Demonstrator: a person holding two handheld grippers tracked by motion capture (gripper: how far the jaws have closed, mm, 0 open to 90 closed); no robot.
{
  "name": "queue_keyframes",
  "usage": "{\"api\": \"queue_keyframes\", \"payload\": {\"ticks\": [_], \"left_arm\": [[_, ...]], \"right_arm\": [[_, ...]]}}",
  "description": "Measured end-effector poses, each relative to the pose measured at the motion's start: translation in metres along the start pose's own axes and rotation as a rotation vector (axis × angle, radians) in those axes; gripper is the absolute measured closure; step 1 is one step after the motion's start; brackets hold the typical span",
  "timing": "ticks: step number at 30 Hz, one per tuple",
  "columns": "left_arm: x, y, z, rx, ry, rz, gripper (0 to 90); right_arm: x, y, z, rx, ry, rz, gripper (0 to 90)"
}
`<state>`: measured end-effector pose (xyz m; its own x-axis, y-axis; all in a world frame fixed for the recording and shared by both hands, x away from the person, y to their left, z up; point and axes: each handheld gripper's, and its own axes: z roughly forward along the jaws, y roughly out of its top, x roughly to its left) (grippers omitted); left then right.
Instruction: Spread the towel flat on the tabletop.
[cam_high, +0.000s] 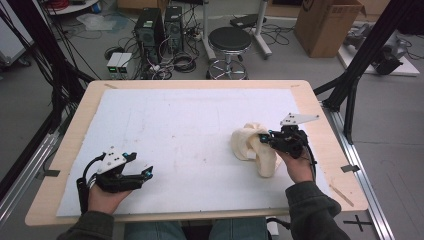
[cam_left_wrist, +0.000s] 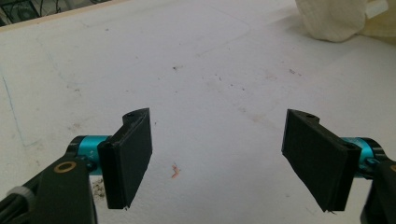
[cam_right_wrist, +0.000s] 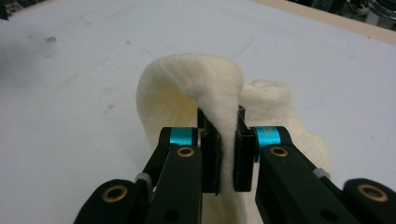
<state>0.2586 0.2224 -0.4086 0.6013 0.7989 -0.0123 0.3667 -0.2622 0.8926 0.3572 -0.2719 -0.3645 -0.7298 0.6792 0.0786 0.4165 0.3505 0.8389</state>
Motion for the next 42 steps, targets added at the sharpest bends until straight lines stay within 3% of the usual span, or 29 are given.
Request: {"api": "queue_keyframes", "payload": {"ticks": [13, 23, 28, 30, 36, 42], "left_arm": [[0.0, 0.0, 0.001, 0.0, -0.001, 0.005, 24.9], [0.0, 0.0, 0.002, 0.0, -0.011, 0.008, 24.9], [0.0, 0.0, 0.002, -0.003, -0.012, 0.009, 24.8], [0.001, 0.0, 0.002, -0.005, -0.011, 0.009, 24.9], [-0.001, 0.001, 0.003, 0.0, -0.017, 0.015, 24.9], [-0.002, 0.001, 0.006, 0.005, -0.025, 0.018, 24.9]], "right_arm": [[0.038, 0.051, 0.019, -0.016, 0.069, -0.079, 85.2], [0.071, 0.083, 0.064, -0.008, 0.135, -0.101, 85.2], [0.084, 0.095, 0.089, 0.0, 0.157, -0.091, 85.2], [0.085, 0.097, 0.097, 0.005, 0.167, -0.08, 85.2], [0.074, 0.09, 0.132, 0.09, 0.114, -0.031, 85.1], [0.067, 0.079, 0.155, 0.151, 0.079, -0.021, 84.8]]}}
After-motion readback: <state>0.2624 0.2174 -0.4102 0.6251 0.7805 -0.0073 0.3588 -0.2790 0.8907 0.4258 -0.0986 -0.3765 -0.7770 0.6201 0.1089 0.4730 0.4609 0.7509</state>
